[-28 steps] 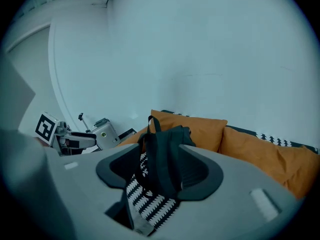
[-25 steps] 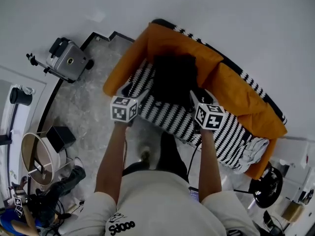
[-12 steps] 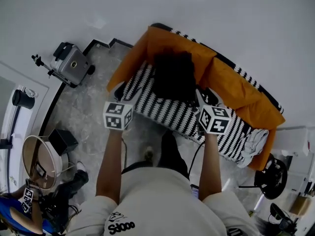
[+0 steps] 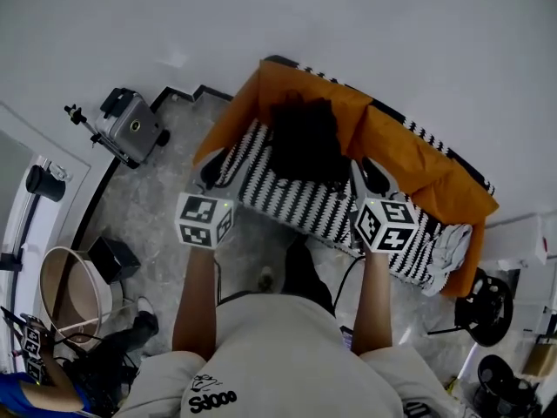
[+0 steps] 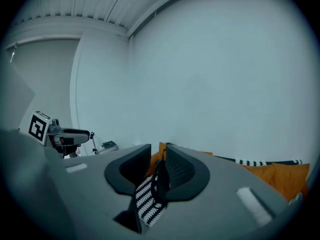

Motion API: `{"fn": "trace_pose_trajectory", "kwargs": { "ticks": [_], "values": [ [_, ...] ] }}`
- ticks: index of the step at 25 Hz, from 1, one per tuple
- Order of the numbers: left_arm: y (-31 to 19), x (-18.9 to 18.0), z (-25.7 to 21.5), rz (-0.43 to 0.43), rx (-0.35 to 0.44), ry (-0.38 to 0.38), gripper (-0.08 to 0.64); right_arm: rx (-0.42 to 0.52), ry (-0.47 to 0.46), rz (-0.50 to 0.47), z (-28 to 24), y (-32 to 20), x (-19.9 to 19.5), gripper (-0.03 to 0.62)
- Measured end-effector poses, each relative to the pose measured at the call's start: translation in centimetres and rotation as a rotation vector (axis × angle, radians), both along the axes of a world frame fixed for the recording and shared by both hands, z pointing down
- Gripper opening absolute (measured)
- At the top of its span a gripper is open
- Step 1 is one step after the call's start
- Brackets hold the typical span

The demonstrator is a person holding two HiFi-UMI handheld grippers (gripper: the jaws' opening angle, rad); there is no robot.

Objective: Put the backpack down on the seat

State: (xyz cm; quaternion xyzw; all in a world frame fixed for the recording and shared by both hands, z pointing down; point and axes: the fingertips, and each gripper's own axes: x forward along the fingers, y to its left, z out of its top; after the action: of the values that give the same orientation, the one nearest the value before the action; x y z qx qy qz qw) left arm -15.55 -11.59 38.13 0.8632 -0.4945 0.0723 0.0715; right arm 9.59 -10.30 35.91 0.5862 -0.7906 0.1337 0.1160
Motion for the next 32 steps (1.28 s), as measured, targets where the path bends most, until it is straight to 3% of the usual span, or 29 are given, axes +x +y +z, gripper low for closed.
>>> {"fn": "trace_pose_trajectory", "kwargs": {
  "ticks": [5,10,16,18,32],
  "values": [
    [2.8,-0.1,-3.4,0.013,0.076,-0.014,0.136,0.069,0.012,-0.024,-3.0,3.2,-1.4,0.052],
    [4.7,0.3,-5.8,0.018,0.118,-0.049,0.112,0.117,0.088,-0.045,-5.3,5.0,-2.0,0.009],
    [6.1,-0.6,-8.4,-0.021,0.193,-0.053,0.060,0.167,0.143,-0.079,-7.3,6.7,-3.1,0.003],
    [6.4,-0.6,-8.9,-0.033,0.211,-0.057,0.011,0.172,0.168,-0.089,-7.6,7.1,-3.3,0.003],
    [7.6,0.3,-9.4,0.002,0.228,-0.080,0.011,0.196,0.182,-0.101,-8.2,8.1,-4.4,0.002]
  ]
}}
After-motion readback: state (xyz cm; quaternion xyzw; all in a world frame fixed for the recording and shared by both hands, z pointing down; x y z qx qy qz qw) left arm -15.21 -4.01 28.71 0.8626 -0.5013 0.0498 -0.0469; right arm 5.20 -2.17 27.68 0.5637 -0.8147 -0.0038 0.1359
